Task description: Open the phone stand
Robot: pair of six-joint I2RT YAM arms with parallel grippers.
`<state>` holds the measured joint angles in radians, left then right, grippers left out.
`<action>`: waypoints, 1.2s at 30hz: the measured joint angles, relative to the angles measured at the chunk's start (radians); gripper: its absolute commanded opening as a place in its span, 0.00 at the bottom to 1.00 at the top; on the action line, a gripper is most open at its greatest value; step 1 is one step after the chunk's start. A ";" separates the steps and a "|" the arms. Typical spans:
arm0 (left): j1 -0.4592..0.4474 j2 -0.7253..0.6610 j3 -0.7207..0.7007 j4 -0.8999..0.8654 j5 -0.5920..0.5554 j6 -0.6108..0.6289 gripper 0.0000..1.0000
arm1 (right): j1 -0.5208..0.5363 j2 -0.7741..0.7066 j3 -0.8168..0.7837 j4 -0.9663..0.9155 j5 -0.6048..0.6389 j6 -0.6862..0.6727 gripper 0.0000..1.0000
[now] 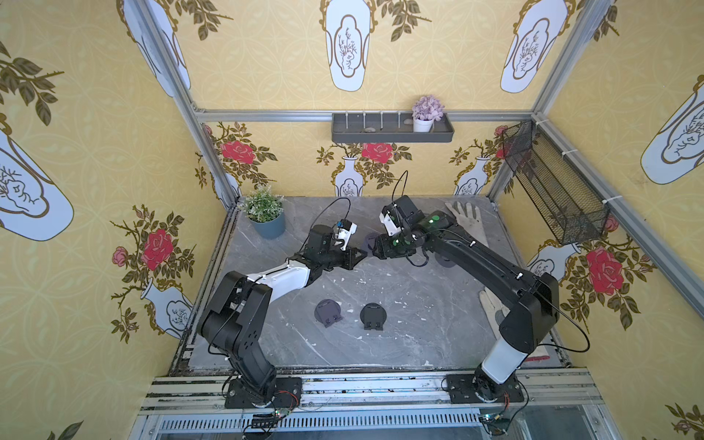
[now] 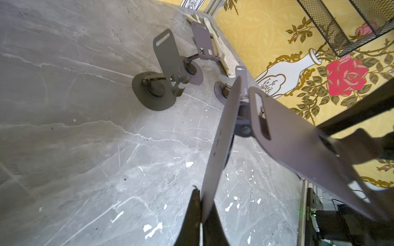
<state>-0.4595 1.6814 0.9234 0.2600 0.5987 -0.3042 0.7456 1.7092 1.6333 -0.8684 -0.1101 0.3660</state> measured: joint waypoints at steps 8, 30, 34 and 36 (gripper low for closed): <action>0.000 -0.038 -0.003 -0.043 -0.029 0.016 0.00 | 0.000 0.000 0.000 0.003 -0.032 0.000 0.94; 0.007 -0.166 -0.100 -0.148 -0.079 0.055 0.00 | -0.067 0.113 0.114 0.005 -0.175 -0.093 1.00; -0.002 -0.196 -0.114 -0.154 -0.060 0.101 0.00 | -0.069 0.141 0.138 0.010 -0.224 -0.113 0.98; -0.006 -0.201 -0.114 -0.169 -0.059 0.126 0.00 | -0.069 0.152 0.150 0.010 -0.250 -0.129 0.97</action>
<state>-0.4660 1.4803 0.8093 0.0910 0.5400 -0.1780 0.6762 1.8610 1.7828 -0.8581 -0.3603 0.2371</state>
